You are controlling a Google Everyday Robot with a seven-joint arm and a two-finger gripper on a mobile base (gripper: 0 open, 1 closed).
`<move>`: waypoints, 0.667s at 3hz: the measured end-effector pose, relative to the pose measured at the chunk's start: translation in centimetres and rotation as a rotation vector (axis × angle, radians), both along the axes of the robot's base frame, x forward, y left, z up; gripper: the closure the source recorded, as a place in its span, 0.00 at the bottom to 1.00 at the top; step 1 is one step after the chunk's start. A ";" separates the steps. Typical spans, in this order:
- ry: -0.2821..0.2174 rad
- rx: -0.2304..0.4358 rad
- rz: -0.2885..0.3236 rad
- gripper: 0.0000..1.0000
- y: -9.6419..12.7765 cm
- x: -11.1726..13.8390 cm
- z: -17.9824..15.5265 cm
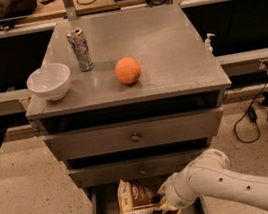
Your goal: Place brown chip bag into bottom drawer
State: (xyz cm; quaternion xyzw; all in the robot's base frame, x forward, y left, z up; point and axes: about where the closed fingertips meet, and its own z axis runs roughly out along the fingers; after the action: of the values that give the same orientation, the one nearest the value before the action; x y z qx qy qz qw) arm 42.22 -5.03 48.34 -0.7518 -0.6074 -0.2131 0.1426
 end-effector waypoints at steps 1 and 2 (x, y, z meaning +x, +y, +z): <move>0.028 -0.025 -0.021 1.00 -2.4 0.9 -7.2; 0.026 -0.046 -0.039 1.00 -4.1 1.8 -12.7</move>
Offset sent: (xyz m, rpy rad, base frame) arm 0.0344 -0.0647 -0.1938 -0.0810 0.0096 -0.0640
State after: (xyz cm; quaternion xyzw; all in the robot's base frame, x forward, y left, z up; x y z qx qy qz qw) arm 44.06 -9.11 35.61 -0.7693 -0.5955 -0.1921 0.1291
